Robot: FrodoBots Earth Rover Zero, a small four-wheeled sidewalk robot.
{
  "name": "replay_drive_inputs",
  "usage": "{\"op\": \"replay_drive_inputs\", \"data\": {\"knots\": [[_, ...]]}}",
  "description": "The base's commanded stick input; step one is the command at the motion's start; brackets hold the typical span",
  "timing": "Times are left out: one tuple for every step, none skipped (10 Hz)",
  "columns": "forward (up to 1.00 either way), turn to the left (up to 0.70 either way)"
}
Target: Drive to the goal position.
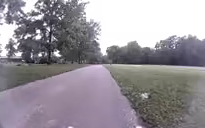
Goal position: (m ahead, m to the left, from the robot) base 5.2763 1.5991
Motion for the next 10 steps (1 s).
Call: {"op": "replay_drive_inputs", "data": {"knots": [[0.7, 0.0], [0.7, 0.0], [0.7, 0.0], [0.7, 0.04], [0.7, 0.06], [0.7, 0.05], [0.7, 0.04], [0.7, 0.02], [0.7, 0.01], [0.7, 0.01]]}}
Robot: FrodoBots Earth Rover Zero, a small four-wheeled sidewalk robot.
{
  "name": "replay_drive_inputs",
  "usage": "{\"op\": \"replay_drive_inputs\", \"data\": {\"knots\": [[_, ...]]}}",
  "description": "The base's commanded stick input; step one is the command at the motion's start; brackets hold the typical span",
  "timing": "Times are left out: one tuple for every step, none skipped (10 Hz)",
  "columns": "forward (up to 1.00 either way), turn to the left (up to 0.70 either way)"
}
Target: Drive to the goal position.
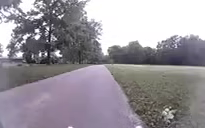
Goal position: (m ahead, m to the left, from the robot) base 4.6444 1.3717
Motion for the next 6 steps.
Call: {"op": "replay_drive_inputs", "data": {"knots": [[0.7, 0.01], [0.7, 0.01], [0.7, 0.01], [0.7, 0.01], [0.7, 0.01], [0.7, 0.01]]}}
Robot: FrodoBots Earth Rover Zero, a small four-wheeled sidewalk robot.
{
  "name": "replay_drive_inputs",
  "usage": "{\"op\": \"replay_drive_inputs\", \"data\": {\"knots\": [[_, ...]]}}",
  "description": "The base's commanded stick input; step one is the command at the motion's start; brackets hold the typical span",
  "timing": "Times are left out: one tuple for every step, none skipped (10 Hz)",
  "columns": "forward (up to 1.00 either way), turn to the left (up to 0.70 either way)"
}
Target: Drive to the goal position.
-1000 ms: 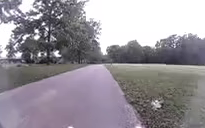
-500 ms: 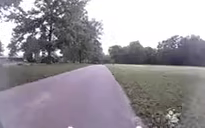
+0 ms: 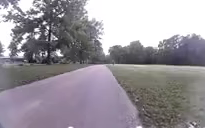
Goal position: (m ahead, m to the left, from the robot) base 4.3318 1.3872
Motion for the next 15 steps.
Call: {"op": "replay_drive_inputs", "data": {"knots": [[0.7, 0.01], [0.7, 0.01], [0.7, 0.0], [0.7, -0.01], [0.7, -0.08], [0.7, -0.09], [0.7, -0.1], [0.7, -0.11], [0.7, -0.07], [0.7, 0.0], [0.7, 0.0], [0.7, 0.0], [0.7, 0.0], [0.7, 0.0], [0.7, 0.0]]}}
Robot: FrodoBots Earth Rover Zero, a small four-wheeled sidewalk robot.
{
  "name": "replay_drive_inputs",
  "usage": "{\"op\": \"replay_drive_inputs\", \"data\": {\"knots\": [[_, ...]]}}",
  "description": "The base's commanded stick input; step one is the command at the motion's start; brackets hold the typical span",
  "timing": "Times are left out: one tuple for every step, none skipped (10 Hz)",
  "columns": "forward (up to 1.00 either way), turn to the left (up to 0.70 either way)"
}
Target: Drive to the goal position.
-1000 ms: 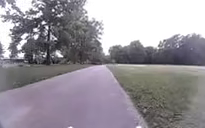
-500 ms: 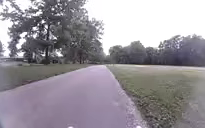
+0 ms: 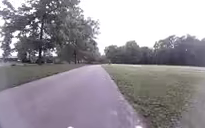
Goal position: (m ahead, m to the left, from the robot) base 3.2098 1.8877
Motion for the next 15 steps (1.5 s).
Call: {"op": "replay_drive_inputs", "data": {"knots": [[0.7, 0.0], [0.7, 0.0], [0.7, 0.0], [0.7, 0.0], [0.7, 0.0], [0.7, 0.0], [0.7, 0.0], [0.7, 0.0], [0.7, 0.0], [0.7, 0.0], [0.7, 0.0], [0.7, 0.0], [0.7, 0.01], [0.7, 0.01], [0.7, 0.01]]}}
